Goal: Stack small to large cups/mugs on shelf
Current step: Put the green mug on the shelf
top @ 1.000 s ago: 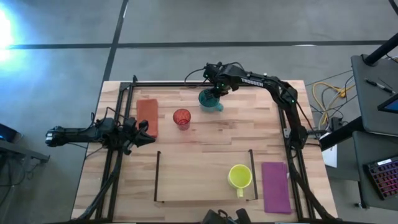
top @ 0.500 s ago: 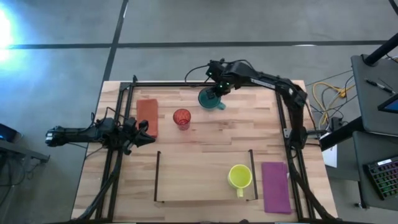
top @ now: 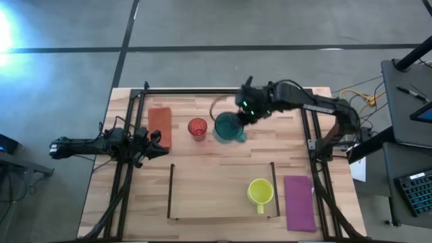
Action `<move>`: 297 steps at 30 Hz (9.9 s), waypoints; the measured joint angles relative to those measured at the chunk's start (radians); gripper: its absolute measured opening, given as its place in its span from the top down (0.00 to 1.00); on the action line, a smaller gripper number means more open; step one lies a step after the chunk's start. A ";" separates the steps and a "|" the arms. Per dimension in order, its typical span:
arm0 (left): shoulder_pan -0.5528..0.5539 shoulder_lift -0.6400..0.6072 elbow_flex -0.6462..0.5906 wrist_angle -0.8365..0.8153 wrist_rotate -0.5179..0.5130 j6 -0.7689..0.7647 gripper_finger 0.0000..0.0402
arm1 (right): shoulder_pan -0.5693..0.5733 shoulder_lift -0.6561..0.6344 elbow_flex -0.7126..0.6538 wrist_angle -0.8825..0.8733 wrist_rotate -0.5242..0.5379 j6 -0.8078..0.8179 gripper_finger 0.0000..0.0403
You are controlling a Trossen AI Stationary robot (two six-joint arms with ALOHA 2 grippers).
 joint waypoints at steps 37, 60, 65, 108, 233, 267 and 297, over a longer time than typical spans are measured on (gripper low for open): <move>0.000 0.000 0.000 0.000 0.000 0.000 1.00 | 0.419 0.127 0.009 0.148 -0.081 -0.023 0.91; 0.000 0.000 0.000 0.000 0.000 0.000 1.00 | 0.417 0.033 0.010 0.192 -0.107 -0.089 0.73; 0.000 0.000 0.000 0.000 0.000 0.000 1.00 | 0.395 -0.010 0.010 0.016 -0.016 -0.090 0.76; 0.000 0.000 0.000 0.000 0.000 0.000 1.00 | 0.433 0.140 -0.002 0.143 -0.334 -0.255 0.98; 0.000 0.000 0.000 0.000 0.000 0.000 1.00 | 0.547 0.227 0.167 0.039 0.181 0.396 0.81; 0.000 -0.004 0.000 0.532 -0.440 -0.418 1.00 | 0.539 0.215 0.383 -0.128 0.277 0.156 0.71; -0.266 0.959 0.747 -0.299 -0.053 0.042 1.00 | 0.377 0.206 0.385 -0.276 0.161 0.045 0.78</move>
